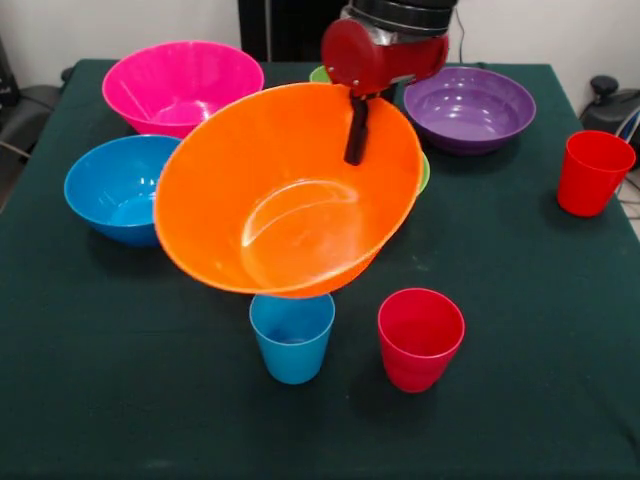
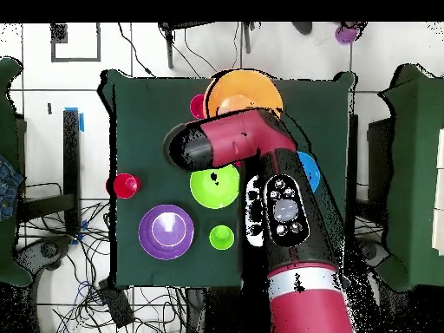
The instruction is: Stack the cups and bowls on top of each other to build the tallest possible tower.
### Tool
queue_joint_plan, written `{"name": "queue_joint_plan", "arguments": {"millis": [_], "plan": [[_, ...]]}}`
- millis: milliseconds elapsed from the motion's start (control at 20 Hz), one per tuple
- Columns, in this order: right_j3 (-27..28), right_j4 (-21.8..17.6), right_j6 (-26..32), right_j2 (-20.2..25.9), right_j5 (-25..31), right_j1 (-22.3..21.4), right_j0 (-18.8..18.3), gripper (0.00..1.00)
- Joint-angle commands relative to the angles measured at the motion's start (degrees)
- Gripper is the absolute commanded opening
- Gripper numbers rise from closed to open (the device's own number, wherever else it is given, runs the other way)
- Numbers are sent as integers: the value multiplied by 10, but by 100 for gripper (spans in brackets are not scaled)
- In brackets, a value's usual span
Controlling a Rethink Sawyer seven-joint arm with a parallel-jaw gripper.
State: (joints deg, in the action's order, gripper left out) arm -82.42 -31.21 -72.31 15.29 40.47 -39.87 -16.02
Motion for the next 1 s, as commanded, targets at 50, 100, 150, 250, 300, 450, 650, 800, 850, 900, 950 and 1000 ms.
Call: {"name": "queue_joint_plan", "arguments": {"millis": [50, 100, 150, 250, 300, 450, 650, 800, 850, 900, 950, 1000], "plan": [[-98, -2, -162, -43, -50, -10, 52, 0], [-103, -3, -166, -45, -56, -11, 55, 0], [-113, -7, -177, -48, -69, -14, 63, 0], [-133, -8, -189, -49, -81, -26, 71, 0], [-140, -7, -191, -50, -80, -32, 74, 0], [-184, 4, -189, -46, -71, -70, 80, 0], [-215, 16, -211, -62, -29, -113, 109, 0], [-235, 18, -222, -70, -27, -124, 126, 0], [-235, 14, -229, -79, -20, -123, 138, 0], [-236, 10, -235, -85, -21, -122, 146, 0], [-231, 3, -245, -95, -21, -114, 158, 0], [-231, 2, -248, -100, -22, -111, 164, 0]]}}
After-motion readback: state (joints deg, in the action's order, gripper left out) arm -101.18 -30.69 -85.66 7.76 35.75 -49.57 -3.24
